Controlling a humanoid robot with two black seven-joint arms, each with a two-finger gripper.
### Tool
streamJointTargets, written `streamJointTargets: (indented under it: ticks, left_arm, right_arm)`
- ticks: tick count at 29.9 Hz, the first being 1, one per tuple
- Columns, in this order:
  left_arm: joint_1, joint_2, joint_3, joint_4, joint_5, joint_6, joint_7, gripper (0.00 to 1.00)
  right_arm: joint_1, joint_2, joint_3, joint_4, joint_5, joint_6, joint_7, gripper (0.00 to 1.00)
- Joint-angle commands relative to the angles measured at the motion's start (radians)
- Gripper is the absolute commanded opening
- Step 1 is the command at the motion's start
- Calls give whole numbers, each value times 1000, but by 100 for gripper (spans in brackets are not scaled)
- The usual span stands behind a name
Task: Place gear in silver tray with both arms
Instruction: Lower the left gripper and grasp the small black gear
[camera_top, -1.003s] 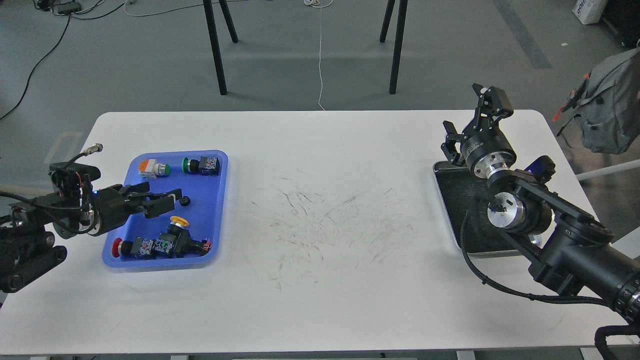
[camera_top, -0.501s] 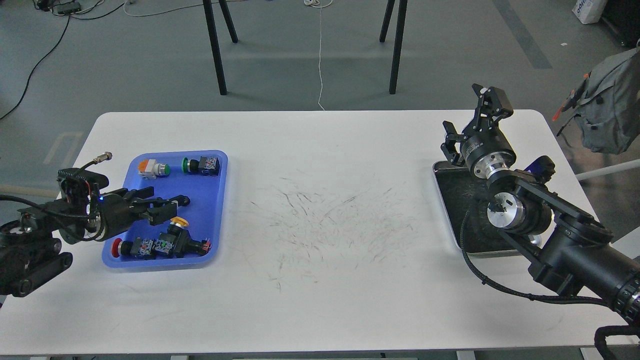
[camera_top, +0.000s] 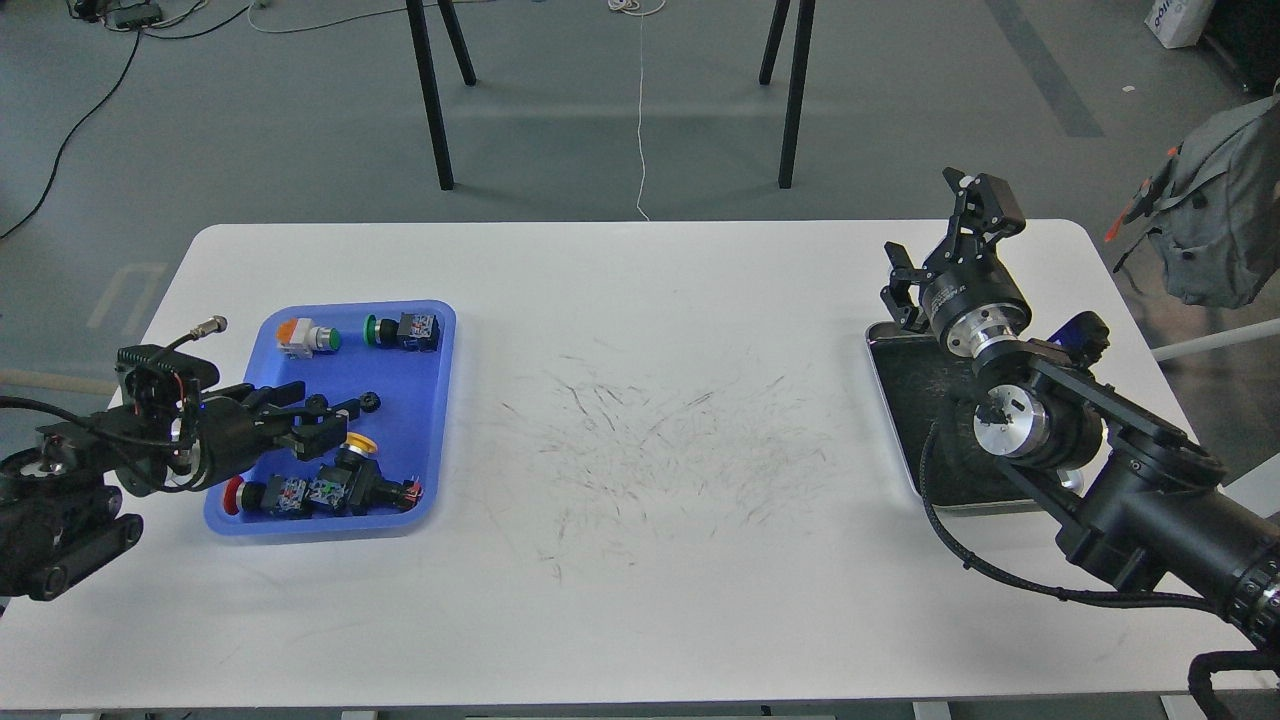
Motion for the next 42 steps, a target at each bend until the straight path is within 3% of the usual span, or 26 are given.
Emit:
streamJointTargets:
  ticks: [1,10,24,42]
  left_arm:
    - [0,2,3,1,0,4,0,70]
    - [0,0,3,4,1,16,0,54]
    - [3,2,41,7,1,36,0,50]
    - [12,-34,46,54,0,47,0,30]
  right_arm:
    - [2,1,-1,-2,-1,-1,0,99]
    - [-1,0,-1,0,-1,-1,0,99]
    - [2,0,-1,0,-1,-1,0,99]
    - [-1,1,-2,0,-1,-1,0,99]
